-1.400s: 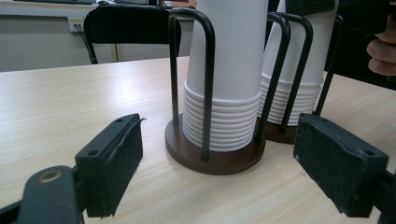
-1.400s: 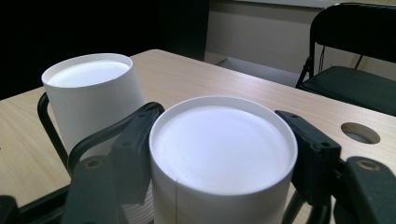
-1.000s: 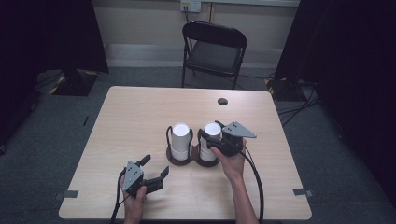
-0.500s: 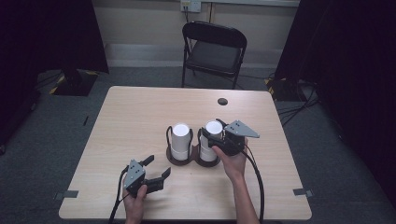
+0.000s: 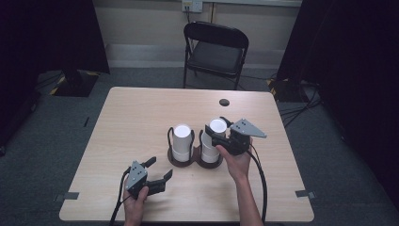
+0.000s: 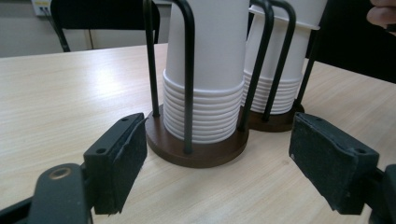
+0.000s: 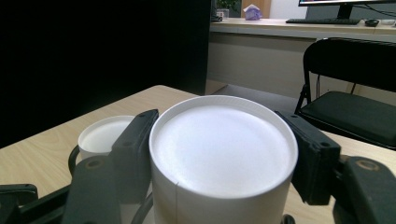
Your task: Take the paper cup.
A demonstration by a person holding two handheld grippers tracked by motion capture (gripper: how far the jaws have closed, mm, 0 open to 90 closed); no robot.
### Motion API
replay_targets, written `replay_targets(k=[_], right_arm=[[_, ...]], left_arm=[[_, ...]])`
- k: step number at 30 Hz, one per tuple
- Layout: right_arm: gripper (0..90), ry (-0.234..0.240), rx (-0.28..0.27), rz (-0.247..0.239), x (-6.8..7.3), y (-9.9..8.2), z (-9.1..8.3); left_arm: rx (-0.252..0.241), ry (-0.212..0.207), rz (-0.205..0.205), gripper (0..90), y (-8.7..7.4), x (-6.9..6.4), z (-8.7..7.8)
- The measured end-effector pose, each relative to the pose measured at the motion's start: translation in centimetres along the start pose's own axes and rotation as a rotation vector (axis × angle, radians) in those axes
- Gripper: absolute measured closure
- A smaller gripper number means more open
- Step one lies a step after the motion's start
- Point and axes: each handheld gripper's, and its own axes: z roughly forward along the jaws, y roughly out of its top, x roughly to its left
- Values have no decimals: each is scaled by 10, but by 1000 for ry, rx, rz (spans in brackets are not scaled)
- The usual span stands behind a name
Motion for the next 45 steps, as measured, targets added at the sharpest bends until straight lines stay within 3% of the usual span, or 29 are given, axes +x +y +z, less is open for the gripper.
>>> replay_targets(k=[7,14,20,22,28,32,36,38,40,45], right_arm=[[340,4,-16,19,-1,5,-5],[341,10,-30,19,1,11,-7],[341,5,-43,17,1,16,-9],[341,1,-47,13,3,19,-13],[342,-7,-60,16,4,23,-19],[342,17,-76,26,3,24,-25],[342,22,-85,36,5,24,-30],[342,23,-104,47,7,23,-37],[342,23,-116,59,8,22,-41],[343,28,-131,89,8,17,-52]], left_arm=[[-51,-16,-4,191,-2,1,-4],[-38,-18,8,191,-2,0,-3],[-39,-9,-3,192,-2,0,-3],[-26,-24,-11,192,-1,2,-2],[-5,-17,-30,196,0,3,-1],[5,-55,-58,199,0,5,-1],[4,-49,-67,199,-1,6,-2],[-9,-69,-77,200,-1,6,-4],[-11,-59,-80,211,0,4,-4],[-27,-98,-93,228,2,-3,-2]])
